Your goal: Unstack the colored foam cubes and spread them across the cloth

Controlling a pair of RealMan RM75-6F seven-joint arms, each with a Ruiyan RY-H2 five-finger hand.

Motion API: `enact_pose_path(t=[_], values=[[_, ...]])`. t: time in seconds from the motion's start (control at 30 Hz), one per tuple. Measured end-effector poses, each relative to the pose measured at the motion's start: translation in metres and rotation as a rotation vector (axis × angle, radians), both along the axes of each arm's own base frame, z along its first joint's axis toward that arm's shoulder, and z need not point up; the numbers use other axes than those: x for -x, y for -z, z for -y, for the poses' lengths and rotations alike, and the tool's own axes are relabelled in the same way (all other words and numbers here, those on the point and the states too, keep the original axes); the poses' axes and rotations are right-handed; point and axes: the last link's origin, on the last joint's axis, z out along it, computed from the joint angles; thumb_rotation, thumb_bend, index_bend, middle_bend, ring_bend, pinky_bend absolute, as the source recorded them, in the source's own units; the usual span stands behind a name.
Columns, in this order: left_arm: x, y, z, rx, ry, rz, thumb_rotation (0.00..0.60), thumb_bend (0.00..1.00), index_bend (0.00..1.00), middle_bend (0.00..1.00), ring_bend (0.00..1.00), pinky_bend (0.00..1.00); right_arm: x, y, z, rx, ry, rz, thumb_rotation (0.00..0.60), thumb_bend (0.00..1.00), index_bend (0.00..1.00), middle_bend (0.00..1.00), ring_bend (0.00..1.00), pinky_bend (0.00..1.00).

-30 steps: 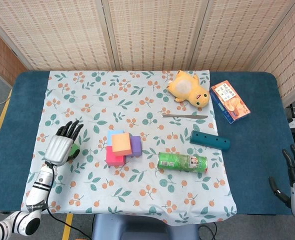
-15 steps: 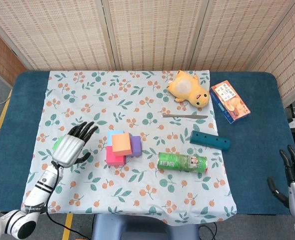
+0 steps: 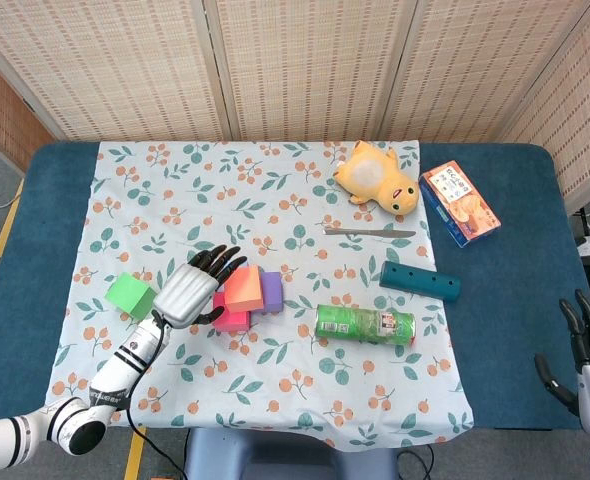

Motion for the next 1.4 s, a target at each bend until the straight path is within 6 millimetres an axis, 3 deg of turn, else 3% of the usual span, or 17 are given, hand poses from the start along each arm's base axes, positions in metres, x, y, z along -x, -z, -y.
enact_pose_path(t=[0.5,1.0,1.2,1.4], values=[[-0.007,0.021,-0.008,0.029,-0.011,-0.033,0.600,0.31,0.00,0.00,0.00,0.17,-0.001,-0.003,0.000,0.006,-0.011,0.016,0.600,0.24,0.00,0.00,0.00,0.00],[-0.008,0.022,-0.006,0.004,0.016,-0.026,0.600,0.31,0.00,0.00,0.00,0.18,-0.002,-0.002,0.002,0.005,-0.010,0.017,0.600,0.24,0.00,0.00,0.00,0.00],[-0.007,0.022,-0.006,-0.017,0.046,-0.016,0.600,0.31,0.10,0.00,0.03,0.22,-0.002,-0.002,0.002,0.008,-0.009,0.015,0.600,0.24,0.00,0.00,0.00,0.00],[-0.004,0.024,-0.005,-0.009,0.058,-0.011,0.600,0.31,0.11,0.00,0.02,0.23,-0.002,-0.001,0.003,0.007,-0.007,0.012,0.600,0.24,0.00,0.00,0.00,0.00]])
